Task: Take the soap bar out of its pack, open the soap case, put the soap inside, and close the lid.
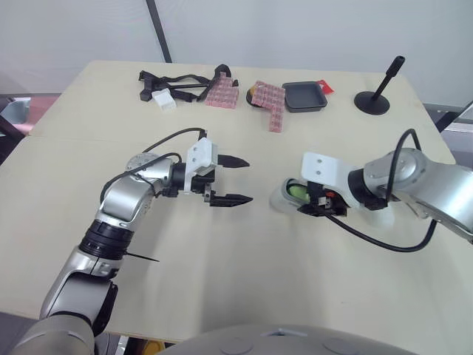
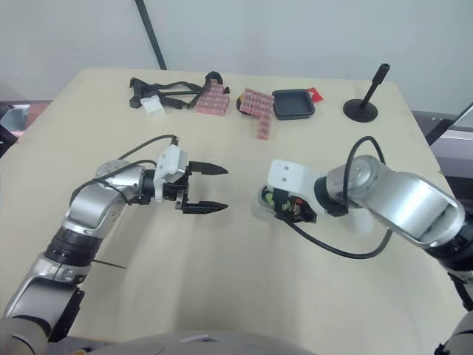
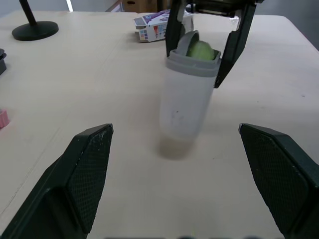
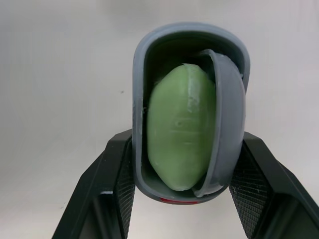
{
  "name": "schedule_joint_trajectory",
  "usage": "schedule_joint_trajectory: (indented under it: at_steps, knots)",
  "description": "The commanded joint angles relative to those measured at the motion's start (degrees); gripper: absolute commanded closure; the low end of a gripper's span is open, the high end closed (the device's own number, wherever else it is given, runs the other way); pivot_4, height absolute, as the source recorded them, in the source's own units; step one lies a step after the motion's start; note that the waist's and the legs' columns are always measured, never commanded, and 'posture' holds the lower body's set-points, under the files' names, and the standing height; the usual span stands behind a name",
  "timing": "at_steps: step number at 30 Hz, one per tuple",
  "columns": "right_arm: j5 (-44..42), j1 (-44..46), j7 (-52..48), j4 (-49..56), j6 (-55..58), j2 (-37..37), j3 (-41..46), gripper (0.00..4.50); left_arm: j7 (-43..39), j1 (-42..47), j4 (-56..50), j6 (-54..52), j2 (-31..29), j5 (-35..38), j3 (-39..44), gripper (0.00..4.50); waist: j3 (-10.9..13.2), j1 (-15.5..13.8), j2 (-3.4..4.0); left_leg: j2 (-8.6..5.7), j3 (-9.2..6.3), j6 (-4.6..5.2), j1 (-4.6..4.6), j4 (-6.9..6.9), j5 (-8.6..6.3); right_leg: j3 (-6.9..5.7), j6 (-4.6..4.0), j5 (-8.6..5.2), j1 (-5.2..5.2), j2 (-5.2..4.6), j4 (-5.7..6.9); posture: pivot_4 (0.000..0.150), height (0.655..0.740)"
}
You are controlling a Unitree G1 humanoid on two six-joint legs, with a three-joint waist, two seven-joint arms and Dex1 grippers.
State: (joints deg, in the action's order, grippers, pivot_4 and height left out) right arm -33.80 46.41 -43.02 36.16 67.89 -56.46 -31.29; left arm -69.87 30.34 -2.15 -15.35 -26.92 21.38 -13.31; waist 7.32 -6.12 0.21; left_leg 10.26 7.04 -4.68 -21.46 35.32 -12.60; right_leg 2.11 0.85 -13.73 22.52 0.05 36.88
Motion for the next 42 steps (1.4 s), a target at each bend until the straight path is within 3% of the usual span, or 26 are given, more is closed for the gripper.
schedule_joint_trajectory:
  at_steps: [1, 33, 34, 40, 42]
  knots:
    - [2.2, 3.2, -0.9, -0.3, 1.2, 2.0, -0.1, 2.31, 0.1, 2.0, 0.6, 1.4, 1.1, -1.3, -1.1, 0.20, 0.0, 0.0, 0.00, 0.00, 0.01, 0.00, 0.00, 0.01, 0.00, 0.02, 0.00, 0.00, 0.00, 0.00, 0.03, 0.150, 0.7400]
    - [7.5, 3.5, -3.0, -0.1, 1.6, 6.5, 0.1, 2.31, -0.9, 7.5, 7.6, 4.6, 8.0, -6.8, -5.7, 0.20, 0.0, -0.4, 0.00, 0.01, 0.12, 0.01, 0.03, 0.09, 0.00, 0.20, 0.00, 0.00, 0.00, 0.02, 0.27, 0.150, 0.7400]
    - [7.6, 3.5, -3.0, -0.1, 1.6, 6.6, 0.1, 2.31, -0.9, 7.5, 7.6, 4.6, 8.1, -6.8, -5.7, 0.35, 0.0, -0.4, 0.00, 0.01, 0.12, 0.01, 0.03, 0.10, 0.00, 0.20, 0.00, 0.00, -0.01, 0.02, 0.27, 0.150, 0.7400]
    - [7.8, 3.7, -3.2, -0.1, 1.6, 6.8, 0.1, 2.31, -1.2, 7.2, 7.4, 4.8, 8.4, -7.2, -6.1, 2.36, 0.0, -0.4, 0.00, 0.02, 0.12, 0.01, 0.03, 0.11, 0.01, 0.21, 0.00, 0.00, 0.00, 0.02, 0.29, 0.150, 0.7400]
    - [8.1, 3.7, -3.4, -0.1, 1.5, 6.9, 0.1, 2.31, -1.2, 7.1, 7.3, 5.1, 8.5, -7.6, -6.2, 2.56, 0.0, -0.4, 0.00, 0.02, 0.12, 0.01, 0.03, 0.11, 0.00, 0.21, 0.00, 0.00, 0.00, 0.02, 0.29, 0.150, 0.7400]
